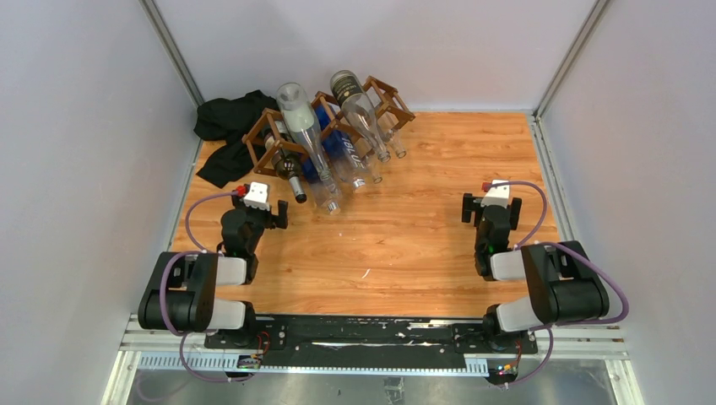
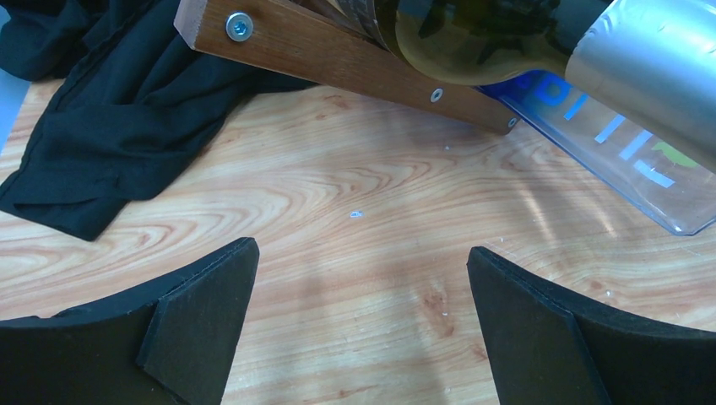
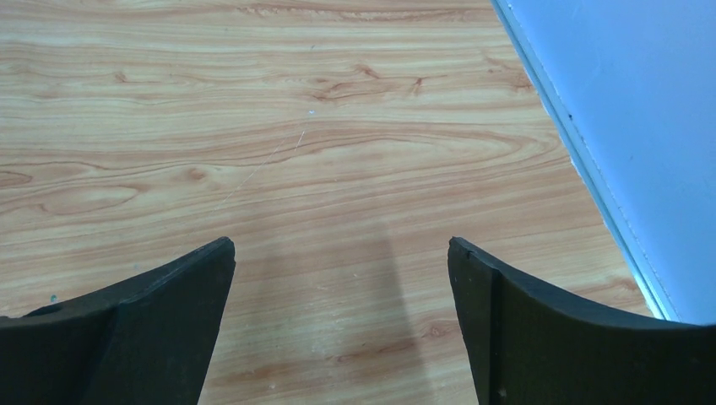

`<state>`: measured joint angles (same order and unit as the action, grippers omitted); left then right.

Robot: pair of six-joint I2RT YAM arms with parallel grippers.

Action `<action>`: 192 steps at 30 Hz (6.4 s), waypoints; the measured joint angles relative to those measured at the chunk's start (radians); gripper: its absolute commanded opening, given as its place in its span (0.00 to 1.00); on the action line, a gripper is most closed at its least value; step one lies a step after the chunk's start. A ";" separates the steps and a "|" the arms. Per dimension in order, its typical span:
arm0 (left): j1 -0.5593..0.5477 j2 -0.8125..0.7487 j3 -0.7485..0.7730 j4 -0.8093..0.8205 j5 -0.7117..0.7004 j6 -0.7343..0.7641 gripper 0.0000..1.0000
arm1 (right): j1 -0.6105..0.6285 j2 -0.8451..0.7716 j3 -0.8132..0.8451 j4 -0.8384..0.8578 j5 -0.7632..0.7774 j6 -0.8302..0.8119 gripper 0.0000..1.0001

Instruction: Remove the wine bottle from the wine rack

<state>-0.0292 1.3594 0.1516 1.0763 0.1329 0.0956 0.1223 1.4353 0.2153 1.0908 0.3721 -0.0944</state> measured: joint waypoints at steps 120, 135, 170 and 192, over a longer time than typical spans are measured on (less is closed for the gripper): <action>0.243 -0.180 1.065 -1.756 0.603 0.284 1.00 | 0.549 0.381 1.342 -1.157 -0.976 0.983 0.00; 0.139 -0.258 1.094 -1.762 0.668 0.706 0.99 | 0.535 0.200 1.206 -1.138 -1.049 1.021 0.00; -0.511 -0.549 0.788 -1.776 0.370 1.419 1.00 | 0.742 -0.179 1.081 -1.771 -1.044 0.808 0.00; -0.531 -0.548 0.766 -1.786 0.336 1.109 0.44 | 0.886 -0.188 1.206 -1.952 -0.924 0.679 0.00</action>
<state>-0.5598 0.8112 0.9180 -0.7097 0.4690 1.2045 1.0084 1.2476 1.4212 -0.8612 -0.5518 0.5846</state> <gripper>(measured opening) 0.849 0.443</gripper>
